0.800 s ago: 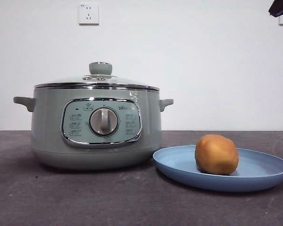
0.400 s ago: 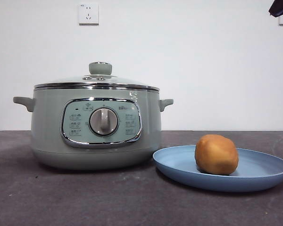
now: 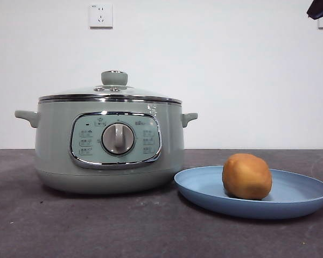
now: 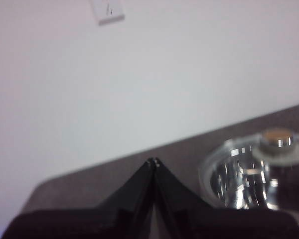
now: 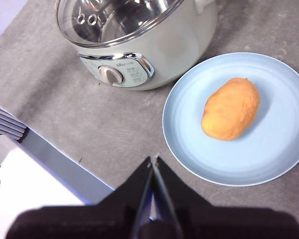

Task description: Take the potato out from the steamer,put the potato on the plate,close the lid

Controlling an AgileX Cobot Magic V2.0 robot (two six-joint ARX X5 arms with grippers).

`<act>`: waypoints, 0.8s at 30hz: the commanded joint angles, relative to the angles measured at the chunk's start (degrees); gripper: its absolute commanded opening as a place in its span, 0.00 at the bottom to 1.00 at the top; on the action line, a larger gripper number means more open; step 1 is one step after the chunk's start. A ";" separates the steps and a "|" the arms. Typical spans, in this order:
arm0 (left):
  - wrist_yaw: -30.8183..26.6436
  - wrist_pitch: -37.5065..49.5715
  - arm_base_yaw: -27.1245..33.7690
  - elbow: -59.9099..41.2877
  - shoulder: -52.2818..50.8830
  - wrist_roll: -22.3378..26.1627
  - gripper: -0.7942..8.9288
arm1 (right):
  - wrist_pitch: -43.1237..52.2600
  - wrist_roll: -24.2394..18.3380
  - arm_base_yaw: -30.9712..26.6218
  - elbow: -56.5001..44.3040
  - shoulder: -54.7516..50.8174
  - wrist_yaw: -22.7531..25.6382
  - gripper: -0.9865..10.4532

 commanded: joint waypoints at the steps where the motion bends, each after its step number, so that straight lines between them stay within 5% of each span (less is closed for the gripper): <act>1: -0.42 1.36 0.15 -6.19 -3.45 -3.13 0.08 | 0.24 0.50 0.07 0.28 -0.04 0.17 0.09; 10: -0.48 1.64 0.17 -18.32 -12.04 -7.96 0.08 | 0.26 0.50 0.07 0.28 -0.04 0.17 0.09; 24: -0.55 -2.21 0.17 -23.15 -14.99 -9.33 0.08 | 0.24 0.50 0.07 0.28 -0.04 0.17 0.09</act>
